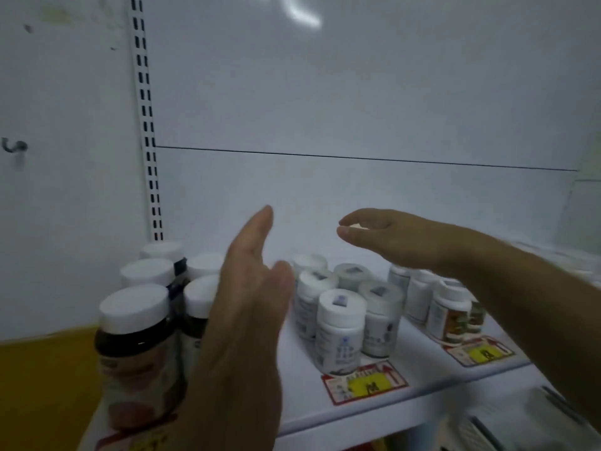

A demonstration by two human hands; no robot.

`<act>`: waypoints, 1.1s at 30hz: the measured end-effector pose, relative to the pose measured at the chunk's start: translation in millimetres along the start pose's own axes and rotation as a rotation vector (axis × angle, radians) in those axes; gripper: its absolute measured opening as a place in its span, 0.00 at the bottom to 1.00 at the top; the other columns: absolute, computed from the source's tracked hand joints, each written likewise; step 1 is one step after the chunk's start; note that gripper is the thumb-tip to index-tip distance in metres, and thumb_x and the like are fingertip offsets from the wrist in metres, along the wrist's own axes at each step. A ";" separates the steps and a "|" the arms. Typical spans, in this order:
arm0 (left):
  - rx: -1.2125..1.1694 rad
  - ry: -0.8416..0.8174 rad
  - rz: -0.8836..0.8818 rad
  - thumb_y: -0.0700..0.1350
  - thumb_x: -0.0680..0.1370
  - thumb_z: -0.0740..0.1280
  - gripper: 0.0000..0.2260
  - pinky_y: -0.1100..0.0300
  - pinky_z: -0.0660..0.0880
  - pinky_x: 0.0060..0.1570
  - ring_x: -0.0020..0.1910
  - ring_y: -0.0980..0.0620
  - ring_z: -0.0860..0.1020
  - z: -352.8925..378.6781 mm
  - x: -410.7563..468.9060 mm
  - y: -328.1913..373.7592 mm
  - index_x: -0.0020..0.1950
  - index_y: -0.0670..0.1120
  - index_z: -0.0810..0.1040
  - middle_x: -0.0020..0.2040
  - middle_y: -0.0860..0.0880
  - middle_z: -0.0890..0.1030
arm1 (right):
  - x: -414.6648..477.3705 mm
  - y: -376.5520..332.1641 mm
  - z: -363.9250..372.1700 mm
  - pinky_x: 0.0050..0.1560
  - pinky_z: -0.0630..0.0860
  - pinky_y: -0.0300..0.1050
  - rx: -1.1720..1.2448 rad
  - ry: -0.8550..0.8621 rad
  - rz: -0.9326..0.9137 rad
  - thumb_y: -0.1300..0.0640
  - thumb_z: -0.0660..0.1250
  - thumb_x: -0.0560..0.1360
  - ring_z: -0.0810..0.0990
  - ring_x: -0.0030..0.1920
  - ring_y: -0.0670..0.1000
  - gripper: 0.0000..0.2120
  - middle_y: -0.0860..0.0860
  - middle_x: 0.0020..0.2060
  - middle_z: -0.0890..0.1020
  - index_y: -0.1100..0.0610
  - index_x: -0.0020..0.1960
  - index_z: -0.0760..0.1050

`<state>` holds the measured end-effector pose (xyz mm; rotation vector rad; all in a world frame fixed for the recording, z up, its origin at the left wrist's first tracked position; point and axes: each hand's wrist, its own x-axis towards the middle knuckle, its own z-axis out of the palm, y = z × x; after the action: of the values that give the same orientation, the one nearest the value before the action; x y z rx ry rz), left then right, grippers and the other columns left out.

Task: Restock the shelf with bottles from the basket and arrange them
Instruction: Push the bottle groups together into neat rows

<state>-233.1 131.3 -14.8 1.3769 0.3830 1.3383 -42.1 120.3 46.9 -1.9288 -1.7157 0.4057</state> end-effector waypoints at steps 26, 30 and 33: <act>0.549 -0.096 -0.131 0.40 0.65 0.72 0.26 0.67 0.77 0.48 0.58 0.59 0.77 28.4 0.0 -88.5 0.60 0.57 0.70 0.67 0.50 0.70 | 2.7 100.6 86.7 0.62 0.74 0.59 1.053 -0.027 -0.094 0.36 0.55 0.68 0.81 0.54 0.53 0.16 0.47 0.51 0.84 0.38 0.45 0.80; 0.519 -0.085 -0.138 0.45 0.62 0.74 0.29 0.63 0.78 0.50 0.58 0.56 0.78 28.1 -0.6 -87.8 0.61 0.55 0.71 0.67 0.50 0.72 | -0.1 100.6 85.6 0.62 0.74 0.51 0.973 0.007 -0.170 0.39 0.50 0.77 0.80 0.55 0.49 0.17 0.47 0.54 0.82 0.41 0.50 0.76; 0.482 -0.074 -0.148 0.44 0.61 0.74 0.31 0.61 0.78 0.50 0.57 0.56 0.79 28.8 -1.0 -87.0 0.62 0.58 0.70 0.66 0.51 0.73 | -1.3 100.3 85.7 0.60 0.74 0.47 0.927 0.022 -0.208 0.43 0.45 0.80 0.79 0.56 0.48 0.18 0.46 0.54 0.81 0.41 0.51 0.74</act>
<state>-170.5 145.3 -80.3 1.7491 0.7785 1.1083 -6.2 128.6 -79.9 -1.0676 -1.3259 0.8973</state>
